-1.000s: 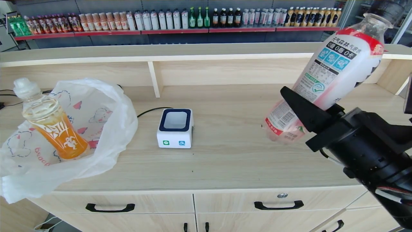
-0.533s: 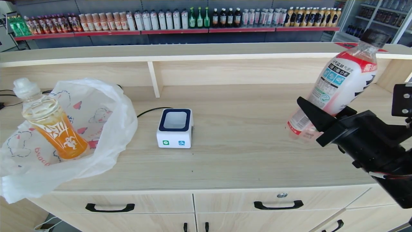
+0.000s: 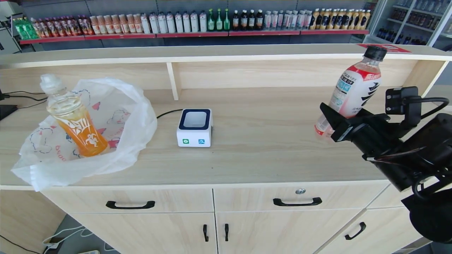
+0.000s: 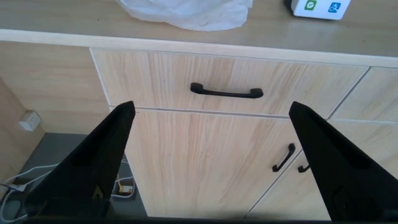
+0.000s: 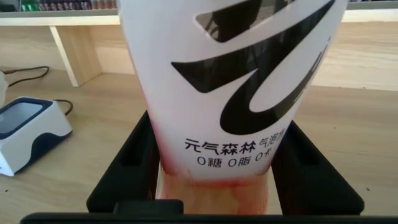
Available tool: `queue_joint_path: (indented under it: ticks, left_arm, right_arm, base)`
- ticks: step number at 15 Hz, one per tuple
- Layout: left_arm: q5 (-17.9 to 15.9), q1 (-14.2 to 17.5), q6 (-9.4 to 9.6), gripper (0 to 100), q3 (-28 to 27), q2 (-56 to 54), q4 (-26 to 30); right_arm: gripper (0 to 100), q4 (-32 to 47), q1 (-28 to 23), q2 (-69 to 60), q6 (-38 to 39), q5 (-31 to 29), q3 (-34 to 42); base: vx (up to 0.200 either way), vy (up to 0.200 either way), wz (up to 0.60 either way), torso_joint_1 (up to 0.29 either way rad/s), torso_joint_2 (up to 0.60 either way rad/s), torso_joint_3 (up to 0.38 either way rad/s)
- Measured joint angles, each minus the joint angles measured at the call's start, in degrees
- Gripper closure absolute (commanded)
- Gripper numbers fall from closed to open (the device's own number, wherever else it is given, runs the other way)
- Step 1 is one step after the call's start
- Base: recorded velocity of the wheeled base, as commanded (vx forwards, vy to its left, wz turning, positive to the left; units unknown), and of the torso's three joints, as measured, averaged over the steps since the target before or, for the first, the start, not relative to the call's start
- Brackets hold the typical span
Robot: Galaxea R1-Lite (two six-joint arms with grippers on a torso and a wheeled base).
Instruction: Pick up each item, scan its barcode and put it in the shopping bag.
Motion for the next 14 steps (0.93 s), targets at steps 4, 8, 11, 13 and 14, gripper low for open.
queue_joint_path:
  ticks: [4, 8, 11, 13, 14]
  left_arm:
    - [0.0, 0.11, -0.2, 0, 0.0, 0.0, 0.0]
    - [0.0, 0.0, -0.28, 0, 0.0, 0.0, 0.0]
    - [0.0, 0.11, -0.37, 0, 0.0, 0.0, 0.0]
    - [0.0, 0.07, -0.33, 0, 0.0, 0.0, 0.0]
    - [0.0, 0.05, -0.33, 0, 0.0, 0.0, 0.02]
  right_arm:
    - [100, -0.17, -0.06, -0.09, 0.01, 2.6, 0.63]
    - [100, -0.17, 3.24, -1.79, -1.08, 5.68, 1.44]
    - [100, -0.12, 5.07, -4.38, -1.08, 5.72, 3.9]
    - [100, -0.17, 5.18, -5.9, -1.0, 5.72, 4.74]
    - [100, -0.15, 5.18, -6.51, -1.0, 5.77, 5.11]
  base:
    - [0.0, 0.2, 0.0, 0.011, 0.0, 0.0]
    - [0.0, 0.2, 0.0, 0.006, 0.0, 0.001]
    - [0.0, 0.2, 0.0, -0.001, 0.01, 0.004]
    - [0.0, 0.2, 0.0, 0.0, 0.0, 0.0]
    - [0.0, 0.2, 0.0, 0.002, 0.0, 0.002]
